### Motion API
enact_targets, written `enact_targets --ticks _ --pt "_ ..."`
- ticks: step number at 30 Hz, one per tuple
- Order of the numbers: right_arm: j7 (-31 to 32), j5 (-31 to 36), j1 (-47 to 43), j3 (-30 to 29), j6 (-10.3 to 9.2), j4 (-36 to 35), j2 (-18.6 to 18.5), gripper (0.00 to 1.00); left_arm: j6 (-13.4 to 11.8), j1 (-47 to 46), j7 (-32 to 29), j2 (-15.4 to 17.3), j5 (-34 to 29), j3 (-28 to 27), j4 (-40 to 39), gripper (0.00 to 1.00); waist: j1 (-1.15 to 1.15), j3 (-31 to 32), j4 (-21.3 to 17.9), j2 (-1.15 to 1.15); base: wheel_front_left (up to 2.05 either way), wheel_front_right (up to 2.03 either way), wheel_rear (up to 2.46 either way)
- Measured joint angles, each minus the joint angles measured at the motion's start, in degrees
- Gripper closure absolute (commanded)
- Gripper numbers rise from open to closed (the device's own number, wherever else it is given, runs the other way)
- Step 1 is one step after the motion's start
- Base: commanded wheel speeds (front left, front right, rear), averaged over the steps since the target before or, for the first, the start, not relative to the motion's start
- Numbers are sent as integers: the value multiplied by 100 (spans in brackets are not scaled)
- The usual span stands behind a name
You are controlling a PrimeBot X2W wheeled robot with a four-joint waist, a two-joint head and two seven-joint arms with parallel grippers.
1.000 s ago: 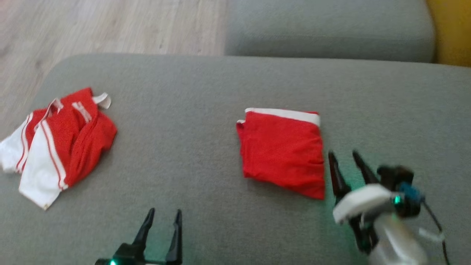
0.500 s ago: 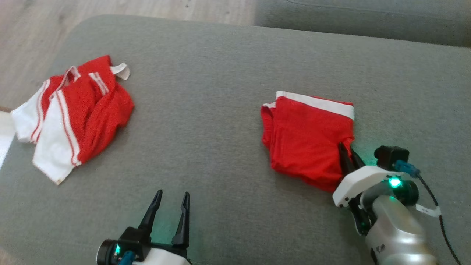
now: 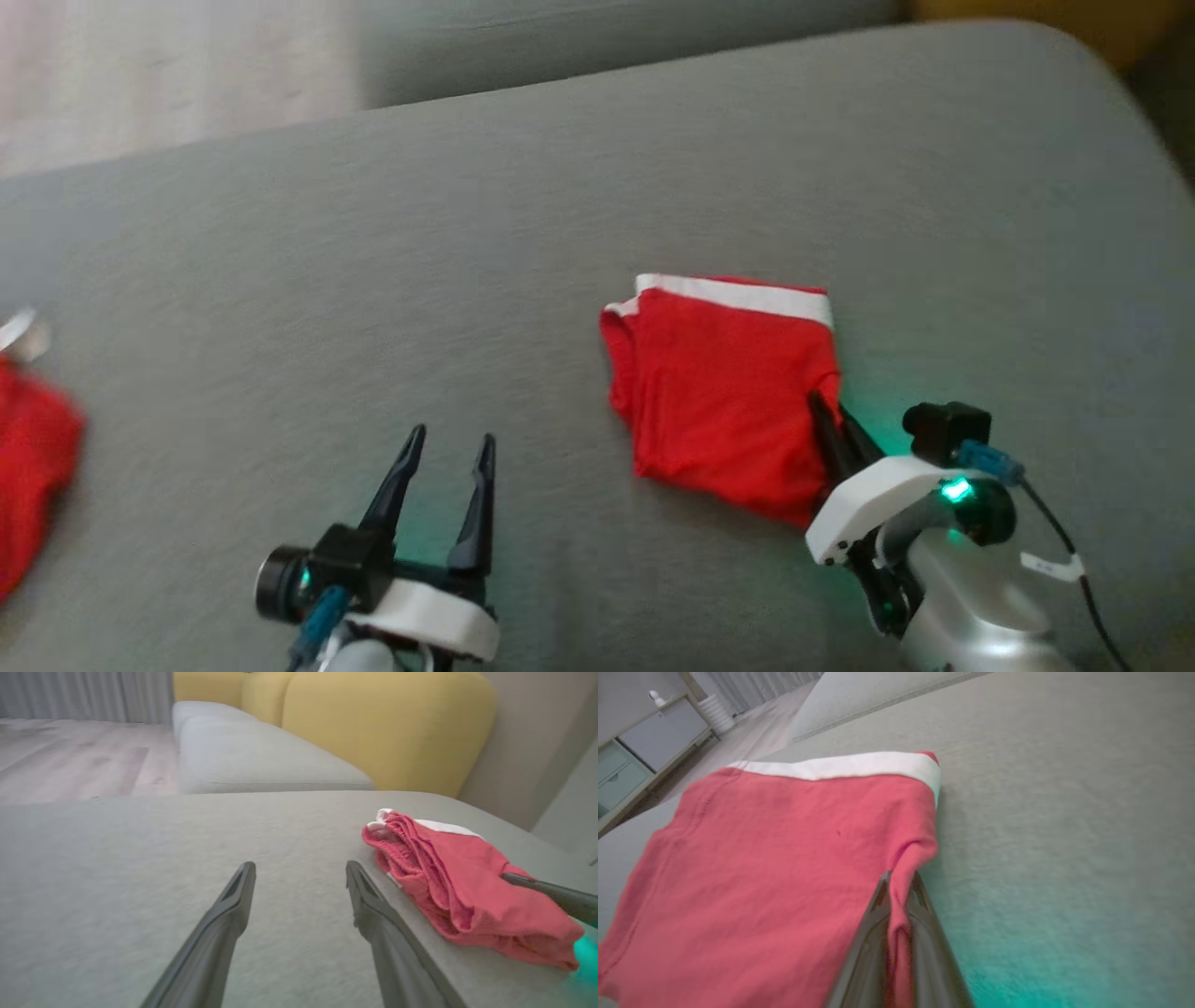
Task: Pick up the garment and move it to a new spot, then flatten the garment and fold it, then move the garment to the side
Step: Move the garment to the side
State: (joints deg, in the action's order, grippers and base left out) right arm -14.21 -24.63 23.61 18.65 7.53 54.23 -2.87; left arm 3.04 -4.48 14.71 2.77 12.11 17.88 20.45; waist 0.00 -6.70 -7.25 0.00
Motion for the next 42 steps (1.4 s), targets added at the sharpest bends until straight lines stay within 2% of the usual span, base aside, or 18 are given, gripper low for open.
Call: enact_targets --ticks 9,12,15,20,24,31,38,39,40,41,42 --pt "0 -361 -113 336 0 -346 -7 100 108 -345 0 -1 0 336 118 0 0 -78 -1610 0 0 0 0" --pt "0 -361 -114 309 1 -385 -8 100 110 -357 0 -2 0 447 143 0 0 -146 -1961 0 0 0 0" --pt "0 -291 -114 244 0 -425 -13 100 159 -375 0 -2 0 601 144 0 0 -267 -2112 0 0 0 0" --pt "0 160 24 -92 0 -442 -7 100 160 -375 0 2 0 724 178 0 -1 -388 -1945 0 0 0 0" --pt "0 720 586 -452 0 -325 -154 100 169 -373 0 3 -9 780 250 0 0 -482 -1700 0 0 0 0" --pt "270 1631 1899 -934 1 266 -1035 100 208 -374 0 4 -168 688 281 0 0 -689 -1212 0 0 0 0" --pt "639 2558 2532 -1720 1 1028 -1935 100 250 -443 0 9 -219 630 276 0 0 -912 -731 0 0 0 0" --pt "669 2674 2553 -1870 1 1085 -2015 96 250 -476 0 9 -219 628 265 0 0 -938 -671 0 0 0 0" --pt "668 2774 2560 -2025 0 1136 -2081 54 249 -505 0 7 -219 630 249 0 1 -961 -614 0 0 0 0" --pt "665 2887 2560 -2170 0 1160 -2129 0 249 -525 0 8 -219 628 242 0 1 -981 -561 0 0 0 0" --pt "654 2985 2560 -2320 1 1174 -2148 0 245 -537 0 7 -219 627 241 0 0 -997 -518 0 0 0 0"
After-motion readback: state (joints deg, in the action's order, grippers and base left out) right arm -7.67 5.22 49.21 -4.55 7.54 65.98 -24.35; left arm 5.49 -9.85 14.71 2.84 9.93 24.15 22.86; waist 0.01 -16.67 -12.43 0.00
